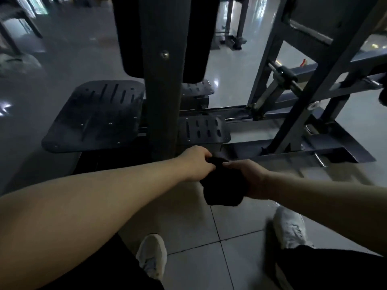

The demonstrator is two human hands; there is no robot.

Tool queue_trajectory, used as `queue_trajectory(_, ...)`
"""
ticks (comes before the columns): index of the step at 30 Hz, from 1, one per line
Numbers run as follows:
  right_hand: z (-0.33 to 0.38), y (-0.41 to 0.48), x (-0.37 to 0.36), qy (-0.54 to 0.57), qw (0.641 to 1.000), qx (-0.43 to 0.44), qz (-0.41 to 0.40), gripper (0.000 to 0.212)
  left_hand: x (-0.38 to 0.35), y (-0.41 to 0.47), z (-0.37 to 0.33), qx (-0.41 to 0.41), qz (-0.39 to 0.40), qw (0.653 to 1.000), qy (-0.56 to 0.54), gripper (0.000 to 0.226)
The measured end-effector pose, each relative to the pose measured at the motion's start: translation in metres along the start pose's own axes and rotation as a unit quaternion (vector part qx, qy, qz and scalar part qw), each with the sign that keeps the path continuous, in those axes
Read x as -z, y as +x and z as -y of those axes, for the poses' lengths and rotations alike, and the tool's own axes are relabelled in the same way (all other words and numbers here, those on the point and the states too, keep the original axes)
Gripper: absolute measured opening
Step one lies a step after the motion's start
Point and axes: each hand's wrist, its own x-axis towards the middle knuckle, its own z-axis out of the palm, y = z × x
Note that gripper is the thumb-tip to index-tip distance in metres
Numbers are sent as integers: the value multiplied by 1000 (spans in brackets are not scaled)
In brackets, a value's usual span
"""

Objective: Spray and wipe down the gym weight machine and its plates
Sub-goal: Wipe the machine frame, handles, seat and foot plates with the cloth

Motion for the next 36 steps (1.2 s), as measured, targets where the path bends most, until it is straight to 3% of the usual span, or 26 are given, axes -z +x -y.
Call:
queue_trajectory(3, 6, 4, 35, 21, 1000, 0, -15, 36, -23, 25, -18, -4, 9, 1000, -1, 43)
queue_trajectory(6, 23, 18, 61, 43, 998, 14, -51, 37, -39, 54, -25, 4, 3, 999, 32, 38)
queue_trajectory(9, 47, 36, 74, 54, 993, 39, -100, 39, -48, 81, -18, 27, -7, 993, 113, 40)
queue_trajectory(12, 81, 53, 80, -19, 981, 116, -156, 27, -44, 103, -11, 53, -24, 975, 216, 50)
queue_trajectory(14, 109, 71, 83, -126, 950, 226, -174, 7, -39, 115, -6, 76, -44, 968, 236, 51)
queue_trajectory(15, 120, 84, 86, -197, 920, 292, -171, 8, -38, 120, -3, 89, -56, 966, 236, 50)
queue_trajectory(17, 134, 111, 92, -386, 830, 373, -153, 21, -42, 126, 4, 121, -77, 963, 226, 48)
queue_trajectory(20, 112, 154, 102, -618, 703, 348, -49, 37, -59, 126, 15, 128, -142, 957, 217, 55)
queue_trajectory(22, 85, 161, 106, -684, 641, 348, -11, 39, -70, 123, 23, 105, -179, 955, 214, 64)
queue_trajectory(25, 80, 170, 119, -695, 604, 390, 17, 44, -84, 122, 34, 87, -207, 954, 198, 67)
queue_trajectory(29, 123, 222, 124, -673, 635, 378, -15, 45, -95, 121, 45, 71, -239, 941, 230, 71)
queue_trajectory(33, 147, 257, 107, -693, 629, 351, -20, 48, -104, 122, 47, 83, -275, 926, 244, 72)
queue_trajectory(36, 120, 223, 120, -696, 580, 421, 51, 46, -115, 121, 43, 116, -266, 923, 251, 71)
